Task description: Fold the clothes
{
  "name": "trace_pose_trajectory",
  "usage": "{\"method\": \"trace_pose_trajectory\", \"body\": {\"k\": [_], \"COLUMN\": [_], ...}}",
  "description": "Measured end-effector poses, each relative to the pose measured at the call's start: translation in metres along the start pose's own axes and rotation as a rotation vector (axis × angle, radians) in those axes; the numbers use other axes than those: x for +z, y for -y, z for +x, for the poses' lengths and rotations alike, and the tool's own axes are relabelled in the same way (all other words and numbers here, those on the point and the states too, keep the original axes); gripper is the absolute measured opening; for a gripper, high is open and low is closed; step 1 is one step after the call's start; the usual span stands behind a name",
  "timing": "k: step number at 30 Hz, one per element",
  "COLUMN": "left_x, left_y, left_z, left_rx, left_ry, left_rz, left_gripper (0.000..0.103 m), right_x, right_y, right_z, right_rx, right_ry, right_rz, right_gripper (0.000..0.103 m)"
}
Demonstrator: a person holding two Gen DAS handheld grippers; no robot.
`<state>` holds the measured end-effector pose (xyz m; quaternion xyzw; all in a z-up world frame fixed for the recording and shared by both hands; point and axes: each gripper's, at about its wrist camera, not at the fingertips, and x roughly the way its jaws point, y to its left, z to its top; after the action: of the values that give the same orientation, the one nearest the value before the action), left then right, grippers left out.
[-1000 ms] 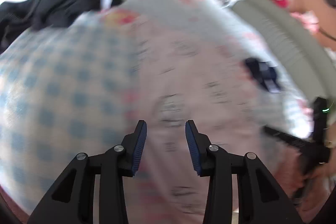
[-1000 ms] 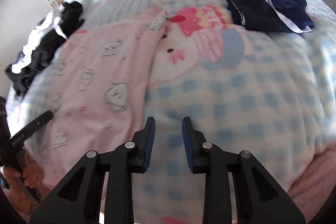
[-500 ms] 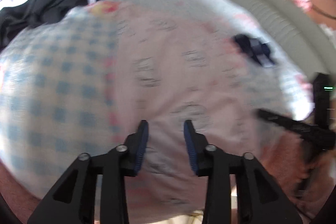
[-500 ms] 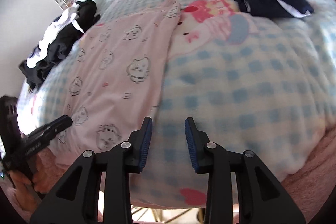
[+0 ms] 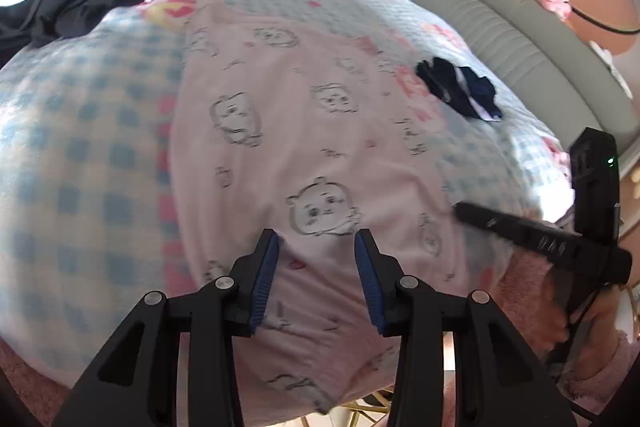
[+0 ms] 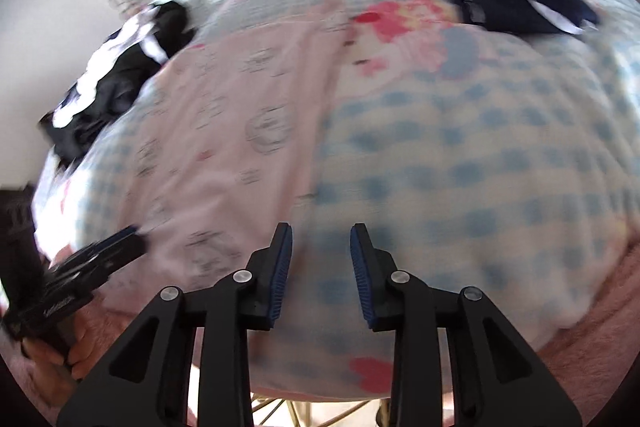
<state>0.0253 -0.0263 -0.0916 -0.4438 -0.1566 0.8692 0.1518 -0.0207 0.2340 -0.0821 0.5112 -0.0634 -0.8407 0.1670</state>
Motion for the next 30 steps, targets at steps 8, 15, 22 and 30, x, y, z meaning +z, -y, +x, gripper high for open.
{"method": "trace_pose_trajectory", "body": {"k": [8,15,22,30], "left_x": [-0.004,0.0,-0.017,-0.017], "left_y": [-0.016,0.018,0.005,-0.005], "left_z": [-0.017,-0.007,-0.004,-0.026], "left_rx": [0.052,-0.065,0.03,0.022], "left_ry": [-0.013,-0.017,-0.115,-0.048], "left_rz": [-0.088,-0.052,-0.105,-0.176], "left_gripper": [0.045,0.046,0.043,0.046], "right_x": [0.001,-0.011,-0.041,-0.042], "right_y": [0.01,-0.032,-0.029,-0.061], "right_z": [-0.012,-0.005,0.002,-0.013], "right_rx": [-0.161,0.066,-0.02,0.032], "right_ry": [-0.003,-0.041,-0.146,-0.069], "right_rz": [0.04,-0.056,-0.02,-0.108], "right_gripper": [0.035,0.042,0.042,0.043]}}
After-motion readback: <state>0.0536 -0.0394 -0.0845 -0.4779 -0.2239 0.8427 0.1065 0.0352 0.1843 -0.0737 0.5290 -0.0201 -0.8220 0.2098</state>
